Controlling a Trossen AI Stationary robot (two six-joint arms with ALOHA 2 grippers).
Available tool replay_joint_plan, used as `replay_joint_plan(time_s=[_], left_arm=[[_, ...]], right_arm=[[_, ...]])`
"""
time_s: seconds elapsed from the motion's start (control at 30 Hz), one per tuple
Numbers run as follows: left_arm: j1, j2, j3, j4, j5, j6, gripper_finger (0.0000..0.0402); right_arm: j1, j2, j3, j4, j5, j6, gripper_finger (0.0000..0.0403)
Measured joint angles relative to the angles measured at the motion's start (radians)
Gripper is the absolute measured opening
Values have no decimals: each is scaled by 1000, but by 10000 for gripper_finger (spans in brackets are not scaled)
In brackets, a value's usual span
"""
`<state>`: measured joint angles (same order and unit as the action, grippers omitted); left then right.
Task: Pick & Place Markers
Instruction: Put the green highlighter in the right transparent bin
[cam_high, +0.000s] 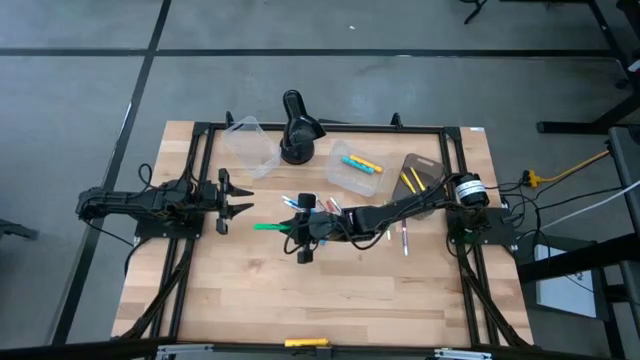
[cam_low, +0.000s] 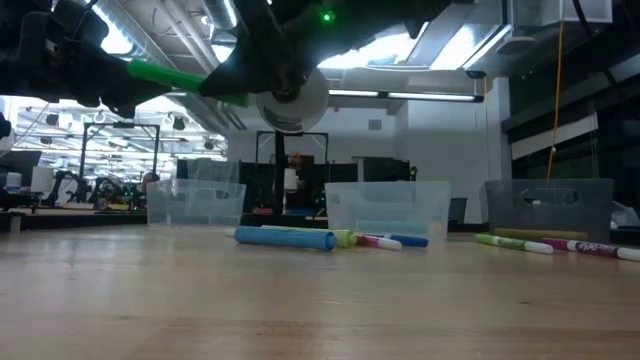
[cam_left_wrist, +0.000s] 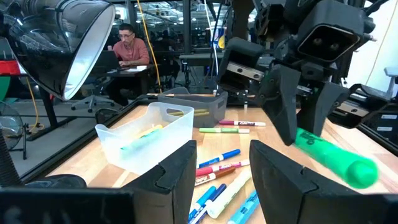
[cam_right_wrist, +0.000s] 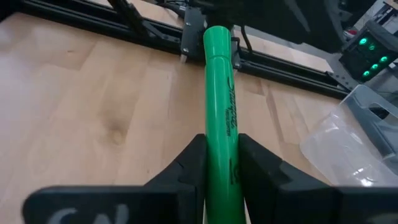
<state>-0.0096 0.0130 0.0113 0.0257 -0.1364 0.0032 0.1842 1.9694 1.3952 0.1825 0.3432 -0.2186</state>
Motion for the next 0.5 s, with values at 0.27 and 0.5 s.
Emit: replay_joint_plan(time_s=[0.27,0.5], left_arm=[[0,0,0,0,0,0,143],[0,0,0,0,0,0,143]], right_arm=[[-19,0,0,-5,-7,-3,73],[-53,0,0,-36,-4,3,76]])
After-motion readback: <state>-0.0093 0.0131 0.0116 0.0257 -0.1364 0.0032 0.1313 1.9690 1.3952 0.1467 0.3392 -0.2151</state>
